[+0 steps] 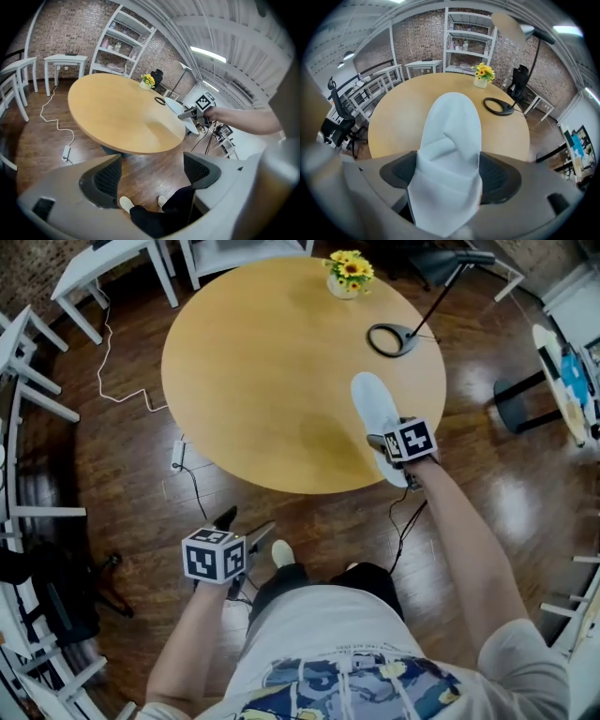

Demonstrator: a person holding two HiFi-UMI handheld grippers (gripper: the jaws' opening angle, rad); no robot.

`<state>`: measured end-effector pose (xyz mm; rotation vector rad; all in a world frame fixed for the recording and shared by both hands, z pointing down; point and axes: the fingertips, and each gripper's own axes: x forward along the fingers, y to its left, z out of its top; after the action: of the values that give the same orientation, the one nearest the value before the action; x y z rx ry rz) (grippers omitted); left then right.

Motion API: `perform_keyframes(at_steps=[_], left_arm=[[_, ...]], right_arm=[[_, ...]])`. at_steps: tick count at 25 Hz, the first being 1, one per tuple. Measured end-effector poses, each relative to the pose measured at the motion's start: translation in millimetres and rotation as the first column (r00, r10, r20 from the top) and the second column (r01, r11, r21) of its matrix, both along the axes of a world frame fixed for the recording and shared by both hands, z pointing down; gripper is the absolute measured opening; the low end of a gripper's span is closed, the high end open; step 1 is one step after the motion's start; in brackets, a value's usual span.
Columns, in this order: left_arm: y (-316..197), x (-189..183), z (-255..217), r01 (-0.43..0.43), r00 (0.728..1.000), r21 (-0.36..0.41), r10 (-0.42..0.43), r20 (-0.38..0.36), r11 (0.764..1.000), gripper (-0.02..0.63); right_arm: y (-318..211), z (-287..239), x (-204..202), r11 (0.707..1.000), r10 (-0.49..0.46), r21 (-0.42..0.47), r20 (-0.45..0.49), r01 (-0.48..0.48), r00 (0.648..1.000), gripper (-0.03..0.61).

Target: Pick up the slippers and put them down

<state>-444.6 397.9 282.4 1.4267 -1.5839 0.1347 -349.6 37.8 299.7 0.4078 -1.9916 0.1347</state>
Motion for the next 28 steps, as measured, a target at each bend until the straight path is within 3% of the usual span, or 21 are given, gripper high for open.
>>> perform_keyframes(at_steps=[6,13,17,21,25,28], left_arm=[[-85.0,67.7,-15.5,-0.159,0.987,0.012,0.159,0.023,0.987,0.414],[-193.1,190.4,-37.6,-0.282,0.959,-0.001,0.282,0.042,0.959,0.415],[-257.6,264.3,-36.4,-0.309,0.949,-0.015,0.31,0.065,0.951,0.416],[-313.4,327.0,-13.3,-0.346,0.935,-0.087,0.351,0.046,0.934,0.416],[-349.5,375.1,30.4,-0.419,0.902,-0.182,0.431,0.032,0.89,0.416],[-380.9,421.7,77.6,-0.484,0.869,-0.203,0.496,0.008,0.851,0.416]], right_arm=[[-63.4,-35.8,114.8,0.994,0.102,0.022,0.025,-0.102,0.994,0.436],[-160.9,-22.4,320.9,0.955,0.297,0.006,0.03,-0.298,0.954,0.436],[-218.3,22.4,439.5,0.922,0.386,-0.011,-0.01,-0.386,0.922,0.436],[-267.0,85.6,526.5,0.901,0.431,-0.038,-0.054,-0.433,0.901,0.436],[-280.1,167.5,579.9,0.872,0.471,-0.099,-0.096,-0.479,0.877,0.436],[-292.2,236.0,611.9,0.854,0.493,-0.116,-0.134,-0.507,0.86,0.436]])
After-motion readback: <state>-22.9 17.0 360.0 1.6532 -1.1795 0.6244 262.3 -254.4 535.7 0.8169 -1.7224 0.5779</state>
